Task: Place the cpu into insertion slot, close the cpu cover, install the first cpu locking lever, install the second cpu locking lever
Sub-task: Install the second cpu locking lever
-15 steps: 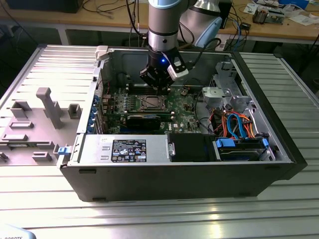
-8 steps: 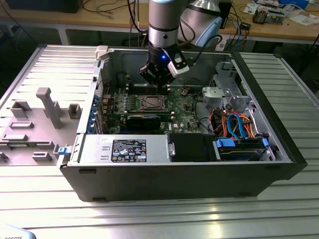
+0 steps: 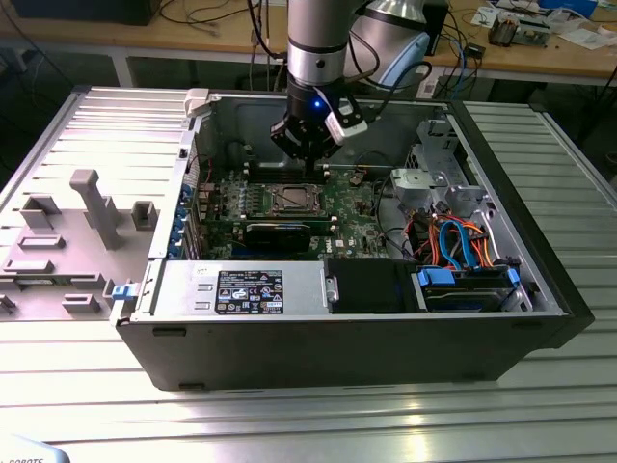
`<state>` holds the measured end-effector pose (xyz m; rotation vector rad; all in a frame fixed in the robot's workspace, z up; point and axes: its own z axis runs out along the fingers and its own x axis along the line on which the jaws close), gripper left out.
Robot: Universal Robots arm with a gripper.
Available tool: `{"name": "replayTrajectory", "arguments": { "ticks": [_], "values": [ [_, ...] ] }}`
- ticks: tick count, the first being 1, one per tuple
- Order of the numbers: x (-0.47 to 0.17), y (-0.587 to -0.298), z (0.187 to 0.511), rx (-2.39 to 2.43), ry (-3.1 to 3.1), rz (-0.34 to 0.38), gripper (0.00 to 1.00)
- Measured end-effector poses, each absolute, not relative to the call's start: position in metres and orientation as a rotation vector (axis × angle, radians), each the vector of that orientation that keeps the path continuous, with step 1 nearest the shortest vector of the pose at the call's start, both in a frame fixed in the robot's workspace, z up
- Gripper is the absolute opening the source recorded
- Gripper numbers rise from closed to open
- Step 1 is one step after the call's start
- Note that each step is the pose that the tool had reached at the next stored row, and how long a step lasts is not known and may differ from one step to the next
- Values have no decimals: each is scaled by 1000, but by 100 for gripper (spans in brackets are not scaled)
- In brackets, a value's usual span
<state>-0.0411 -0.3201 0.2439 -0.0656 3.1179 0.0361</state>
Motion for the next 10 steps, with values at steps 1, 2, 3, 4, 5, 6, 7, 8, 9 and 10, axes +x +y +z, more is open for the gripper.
{"name": "replayTrajectory", "arguments": {
  "ticks": [1,2,3,4,5,6,7,8,9,10],
  "values": [
    [-41,-321,244,-66,3118,36,11],
    [-41,-322,244,-66,3118,36,11],
    [-41,-323,244,-66,3118,36,11],
    [-41,-324,244,-66,3118,36,11],
    [-41,-326,244,-66,3118,36,11],
    [-41,-328,244,-65,3118,36,11],
    [-41,-331,244,-65,3118,36,11],
    [-41,-332,244,-65,3118,36,11],
    [-41,-332,244,-65,3118,36,11],
    [-41,-332,244,-65,3118,36,11]
  ]
}}
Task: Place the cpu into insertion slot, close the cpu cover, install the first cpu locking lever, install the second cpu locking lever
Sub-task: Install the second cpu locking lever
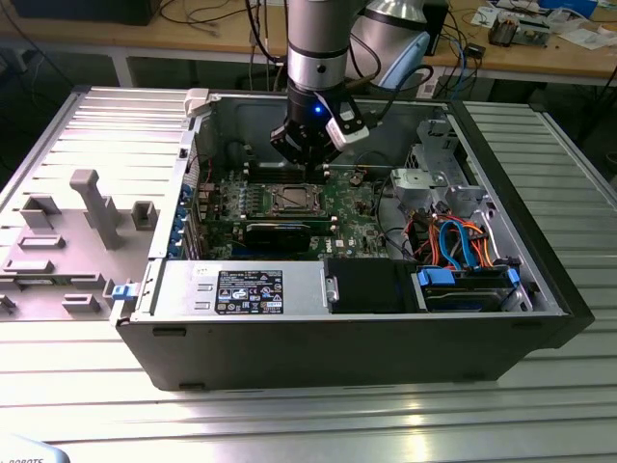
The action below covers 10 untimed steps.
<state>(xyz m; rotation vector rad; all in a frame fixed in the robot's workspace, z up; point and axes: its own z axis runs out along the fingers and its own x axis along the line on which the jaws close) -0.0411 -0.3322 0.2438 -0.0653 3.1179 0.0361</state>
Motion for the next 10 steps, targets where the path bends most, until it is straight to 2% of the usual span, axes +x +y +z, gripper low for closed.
{"name": "replayTrajectory", "arguments": {
  "ticks": [10],
  "values": [
    [-41,-332,244,-65,3118,36,11]
  ]
}}
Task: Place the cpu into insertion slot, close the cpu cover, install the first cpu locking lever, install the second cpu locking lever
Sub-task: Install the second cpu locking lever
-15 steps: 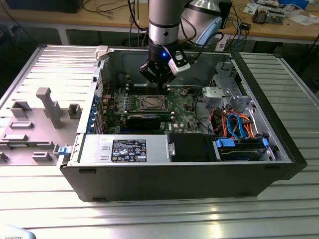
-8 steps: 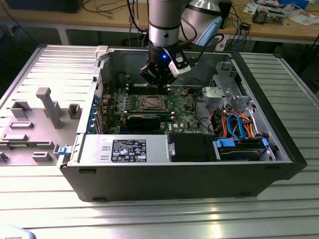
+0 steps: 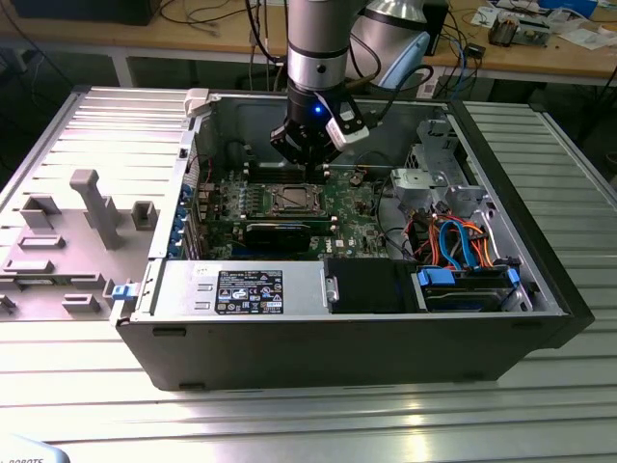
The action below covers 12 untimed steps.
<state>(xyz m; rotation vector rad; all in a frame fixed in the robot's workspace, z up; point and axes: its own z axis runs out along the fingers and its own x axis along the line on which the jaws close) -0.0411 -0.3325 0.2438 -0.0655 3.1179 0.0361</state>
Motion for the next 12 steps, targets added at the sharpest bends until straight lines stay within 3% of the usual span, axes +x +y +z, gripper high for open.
{"name": "replayTrajectory", "arguments": {
  "ticks": [12],
  "values": [
    [-41,-333,244,-65,3118,36,11]
  ]
}}
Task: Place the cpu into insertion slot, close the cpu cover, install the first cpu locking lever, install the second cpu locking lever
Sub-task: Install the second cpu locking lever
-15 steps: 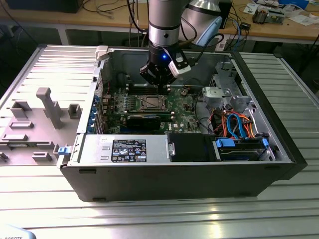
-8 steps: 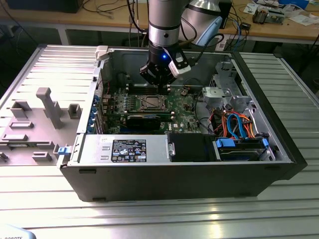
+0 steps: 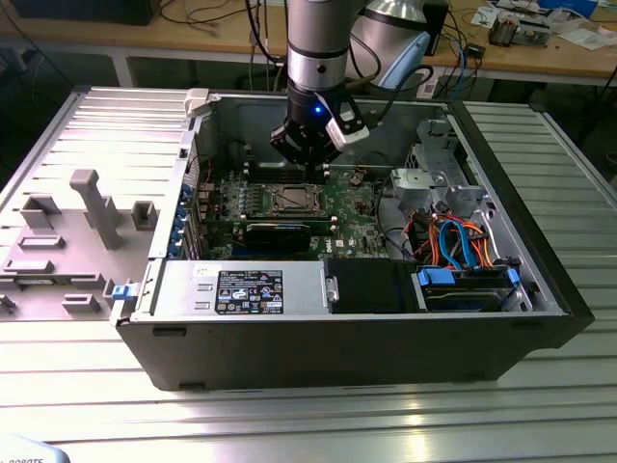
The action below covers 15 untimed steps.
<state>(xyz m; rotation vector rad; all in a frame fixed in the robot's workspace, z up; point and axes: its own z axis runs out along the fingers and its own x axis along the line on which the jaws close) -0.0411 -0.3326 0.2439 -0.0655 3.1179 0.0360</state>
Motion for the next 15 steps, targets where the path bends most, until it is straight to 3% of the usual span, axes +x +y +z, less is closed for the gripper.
{"name": "replayTrajectory", "arguments": {
  "ticks": [15],
  "values": [
    [-41,-338,244,-66,3118,36,11]
  ]
}}
